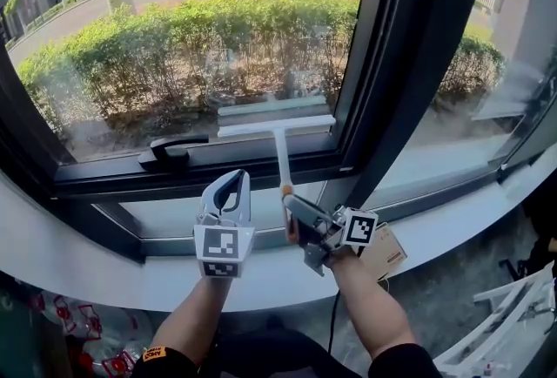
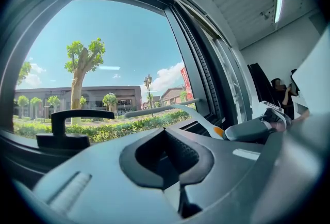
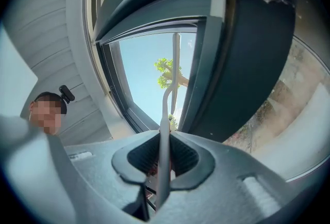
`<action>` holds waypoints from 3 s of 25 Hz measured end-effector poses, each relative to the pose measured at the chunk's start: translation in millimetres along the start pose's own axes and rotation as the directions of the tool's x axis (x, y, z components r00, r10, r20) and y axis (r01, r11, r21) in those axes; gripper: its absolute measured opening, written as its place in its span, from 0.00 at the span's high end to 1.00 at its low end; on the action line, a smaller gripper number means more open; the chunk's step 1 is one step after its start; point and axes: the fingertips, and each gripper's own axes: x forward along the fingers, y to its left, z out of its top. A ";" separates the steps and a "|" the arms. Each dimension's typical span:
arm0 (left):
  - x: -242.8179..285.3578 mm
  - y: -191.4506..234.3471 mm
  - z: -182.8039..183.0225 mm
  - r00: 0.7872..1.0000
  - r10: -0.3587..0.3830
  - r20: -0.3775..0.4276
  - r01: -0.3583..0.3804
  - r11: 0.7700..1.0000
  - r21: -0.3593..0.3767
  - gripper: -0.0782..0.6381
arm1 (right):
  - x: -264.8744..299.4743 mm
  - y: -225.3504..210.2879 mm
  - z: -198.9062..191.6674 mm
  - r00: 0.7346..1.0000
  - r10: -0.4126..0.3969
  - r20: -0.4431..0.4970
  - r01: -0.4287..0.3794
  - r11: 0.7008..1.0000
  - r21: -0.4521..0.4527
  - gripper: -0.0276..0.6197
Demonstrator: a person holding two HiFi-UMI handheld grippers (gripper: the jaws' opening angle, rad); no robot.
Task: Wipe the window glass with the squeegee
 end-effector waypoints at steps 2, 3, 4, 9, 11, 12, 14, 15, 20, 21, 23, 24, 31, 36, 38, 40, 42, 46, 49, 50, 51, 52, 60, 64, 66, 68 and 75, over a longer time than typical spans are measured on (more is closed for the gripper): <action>-2.5 -2.5 -2.6 1.000 0.001 -0.011 -0.001 0.999 -0.036 0.87 | -2.8 -3.8 -3.8 1.000 -0.005 0.001 0.005 1.000 0.010 0.89; -3.6 -3.4 -4.0 1.000 0.002 -0.015 -0.002 0.999 -0.052 0.87 | -4.0 -5.7 -5.5 1.000 -0.007 0.001 0.007 1.000 0.015 0.89; -4.6 -3.7 -6.0 1.000 0.003 -0.020 -0.004 0.998 -0.060 0.87 | -5.1 -7.5 -7.0 1.000 -0.009 0.002 0.009 1.000 0.020 0.89; -9.1 -1.4 -16.2 0.999 0.008 -0.041 -0.011 0.998 -0.066 0.87 | -8.2 -12.8 -11.0 1.000 -0.011 0.007 0.011 0.999 0.031 0.89; -10.4 -0.7 -18.8 0.999 0.008 -0.049 -0.012 0.997 -0.071 0.87 | -8.2 -12.3 -11.3 1.000 -0.010 0.007 0.010 1.000 0.029 0.89; -10.9 -0.5 -19.8 0.999 0.007 -0.052 -0.011 0.997 -0.074 0.87 | -8.0 -11.8 -11.3 1.000 -0.009 0.007 0.009 1.000 0.027 0.89; -12.2 -0.6 -20.5 0.999 0.004 -0.050 -0.008 0.997 -0.083 0.87 | -7.9 -9.3 -12.0 1.000 -0.010 0.005 0.010 1.000 0.023 0.89; -13.7 -1.0 -19.8 0.999 0.003 -0.046 -0.007 0.996 -0.088 0.87 | -8.2 -6.6 -13.0 1.000 -0.009 0.002 0.009 1.000 0.017 0.89; -32.2 2.1 -12.0 1.000 0.006 -0.021 -0.007 0.997 -0.081 0.87 | -12.6 21.9 -20.4 1.000 0.013 -0.011 -0.013 0.999 -0.049 0.89; -38.0 2.9 -6.9 1.000 0.008 -0.008 -0.009 0.996 -0.086 0.87 | -15.3 27.9 -21.1 1.000 0.010 -0.012 -0.011 0.997 -0.079 0.89; -50.6 8.2 -1.5 1.000 0.020 0.009 -0.020 0.996 -0.083 0.87 | -20.6 38.1 -22.1 1.000 0.004 -0.012 -0.006 0.990 -0.143 0.89; -57.3 12.5 -2.1 1.000 0.030 0.010 -0.029 0.996 -0.086 0.87 | -21.8 42.6 -23.7 1.000 0.008 -0.009 -0.009 0.987 -0.162 0.89; -125.9 18.8 -35.5 0.996 0.036 -0.078 -0.044 0.994 -0.101 0.87 | -46.0 69.3 -59.5 0.998 0.009 0.070 0.001 0.990 -0.140 0.89; -173.5 17.5 -60.4 0.991 0.014 -0.131 -0.031 0.991 -0.128 0.87 | -53.2 88.7 -94.9 0.996 -0.021 0.087 0.033 0.989 -0.146 0.89; -187.3 19.8 -63.7 0.992 -0.006 -0.127 -0.012 0.990 -0.140 0.87 | -50.1 95.0 -110.3 0.996 -0.039 0.082 0.052 0.986 -0.161 0.89; -205.2 23.6 -64.7 0.993 -0.027 -0.112 0.009 0.988 -0.153 0.87 | -46.7 103.9 -129.8 0.995 -0.058 0.085 0.072 0.983 -0.172 0.89; -227.2 26.0 -65.9 0.994 -0.058 -0.097 0.041 0.985 -0.166 0.87 | -45.8 114.4 -153.2 0.991 -0.090 0.098 0.106 0.978 -0.179 0.89; -280.3 28.8 -78.6 0.986 -0.140 -0.093 0.121 0.974 -0.189 0.87 | -47.5 132.1 -211.2 0.974 -0.178 0.143 0.200 0.966 -0.162 0.89; -320.9 31.8 -93.1 0.972 -0.204 -0.113 0.179 0.963 -0.201 0.87 | -49.3 140.5 -260.0 0.947 -0.248 0.203 0.273 0.956 -0.105 0.89; -332.3 32.7 -98.2 0.967 -0.223 -0.120 0.195 0.958 -0.210 0.87 | -50.0 142.6 -274.6 0.936 -0.271 0.224 0.296 0.951 -0.085 0.89; -343.0 33.3 -103.1 0.963 -0.242 -0.122 0.211 0.952 -0.221 0.87 | -50.9 144.4 -288.1 0.925 -0.292 0.243 0.316 0.946 -0.067 0.89; -353.4 33.3 -107.1 0.958 -0.258 -0.122 0.225 0.947 -0.230 0.87 | -52.1 146.6 -300.7 0.914 -0.313 0.258 0.336 0.941 -0.049 0.89; -408.9 21.5 -106.1 0.947 -0.303 -0.110 0.264 0.925 -0.272 0.87 | -75.9 188.8 -357.7 0.868 -0.422 0.262 0.440 0.898 -0.012 0.89; -423.9 7.6 -98.7 0.951 -0.295 -0.094 0.259 0.925 -0.278 0.87 | -89.6 207.1 -369.8 0.871 -0.427 0.244 0.445 0.895 -0.022 0.89; -431.2 -7.5 -98.8 0.950 -0.295 -0.098 0.260 0.926 -0.272 0.87 | -103.0 215.1 -377.4 0.871 -0.428 0.240 0.445 0.895 -0.019 0.89; -440.7 -27.5 -101.3 0.949 -0.296 -0.110 0.259 0.929 -0.266 0.87 | -120.4 222.0 -386.1 0.871 -0.431 0.237 0.446 0.895 -0.012 0.89; -506.0 -119.2 -124.6 0.931 -0.302 -0.207 0.231 0.923 -0.308 0.87 | -201.3 251.7 -430.7 0.865 -0.459 0.205 0.459 0.887 0.051 0.89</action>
